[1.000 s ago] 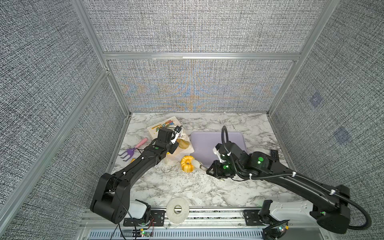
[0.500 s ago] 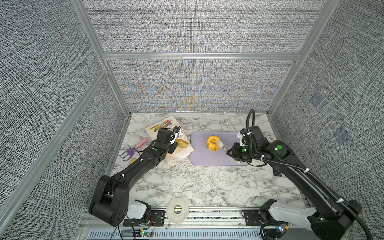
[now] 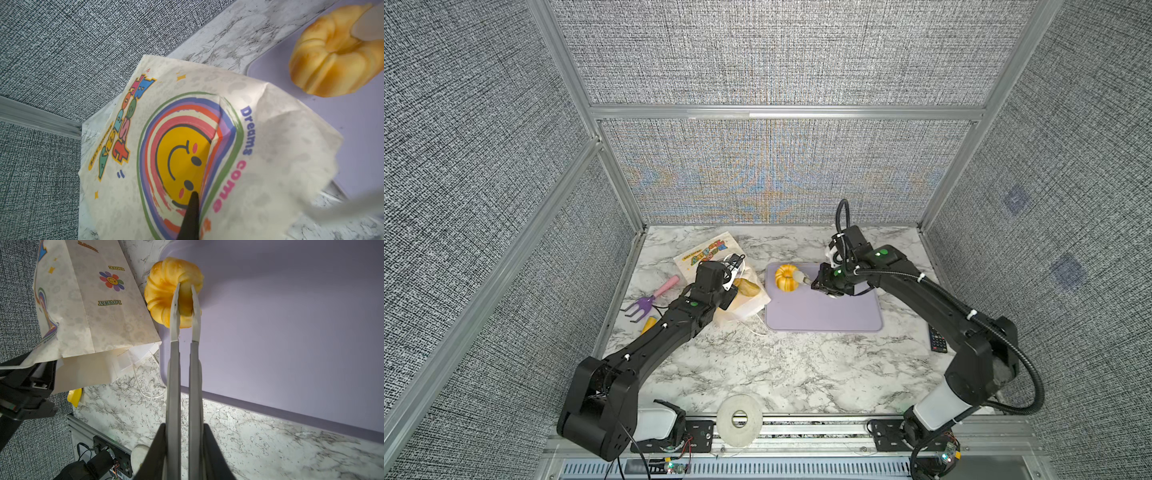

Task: Take the fake bread out of the paper bag
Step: 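Pull the ring bread out with the tongs and set it on the lavender board, then reach the tongs back into the bag and pinch another bread piece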

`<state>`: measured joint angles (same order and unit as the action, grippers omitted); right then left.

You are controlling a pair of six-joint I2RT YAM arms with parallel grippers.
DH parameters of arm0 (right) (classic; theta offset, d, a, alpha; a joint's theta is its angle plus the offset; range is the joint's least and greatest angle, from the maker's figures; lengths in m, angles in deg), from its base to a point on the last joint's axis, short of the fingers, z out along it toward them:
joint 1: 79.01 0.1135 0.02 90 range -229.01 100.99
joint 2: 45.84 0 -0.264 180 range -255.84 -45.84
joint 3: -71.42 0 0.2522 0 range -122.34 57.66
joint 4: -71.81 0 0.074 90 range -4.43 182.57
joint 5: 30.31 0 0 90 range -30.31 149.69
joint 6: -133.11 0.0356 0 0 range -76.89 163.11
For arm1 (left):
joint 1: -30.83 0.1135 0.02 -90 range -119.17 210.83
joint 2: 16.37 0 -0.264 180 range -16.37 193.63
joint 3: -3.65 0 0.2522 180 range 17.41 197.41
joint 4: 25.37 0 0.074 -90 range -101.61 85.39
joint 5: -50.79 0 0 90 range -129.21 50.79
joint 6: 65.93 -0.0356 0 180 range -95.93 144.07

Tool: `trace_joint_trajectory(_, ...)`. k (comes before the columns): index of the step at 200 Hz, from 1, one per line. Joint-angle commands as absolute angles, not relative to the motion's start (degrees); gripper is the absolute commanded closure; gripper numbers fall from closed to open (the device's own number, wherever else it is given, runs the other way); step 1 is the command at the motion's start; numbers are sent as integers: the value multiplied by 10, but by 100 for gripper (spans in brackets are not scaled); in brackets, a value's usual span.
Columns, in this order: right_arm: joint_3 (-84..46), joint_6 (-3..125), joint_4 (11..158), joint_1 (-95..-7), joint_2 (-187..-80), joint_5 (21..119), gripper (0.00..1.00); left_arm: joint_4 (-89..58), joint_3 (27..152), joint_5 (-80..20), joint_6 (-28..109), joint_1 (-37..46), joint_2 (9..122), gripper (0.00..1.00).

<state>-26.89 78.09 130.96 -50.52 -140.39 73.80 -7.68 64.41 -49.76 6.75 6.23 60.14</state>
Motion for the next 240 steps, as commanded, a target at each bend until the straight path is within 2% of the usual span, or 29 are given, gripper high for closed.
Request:
trace_joint_trajectory(1,-282,768,1292,-505,-1421,751,100,-95,648,-496,60,62,604,100)
trace_joint_trajectory(39,-292,759,1310,-505,-1439,732,96,-91,651,-495,59,62,610,100)
trace_joint_trajectory(49,-292,759,1312,-506,-1440,731,88,-87,653,-492,55,62,612,100)
trace_joint_trajectory(66,-287,760,1311,-506,-1437,727,82,-81,657,-491,57,62,616,100)
trace_joint_trajectory(81,-282,762,1311,-506,-1431,721,71,-78,658,-490,58,62,621,100)
trace_joint_trajectory(122,-280,758,1320,-507,-1426,711,56,-75,661,-493,62,60,621,100)
trace_joint_trajectory(178,-274,754,1341,-508,-1397,697,52,-75,662,-494,64,58,624,100)
trace_joint_trajectory(217,-218,775,1335,-501,-1307,711,55,-72,664,-491,63,57,627,100)
trace_joint_trajectory(240,-174,799,1324,-467,-1252,720,57,-71,665,-490,63,57,630,100)
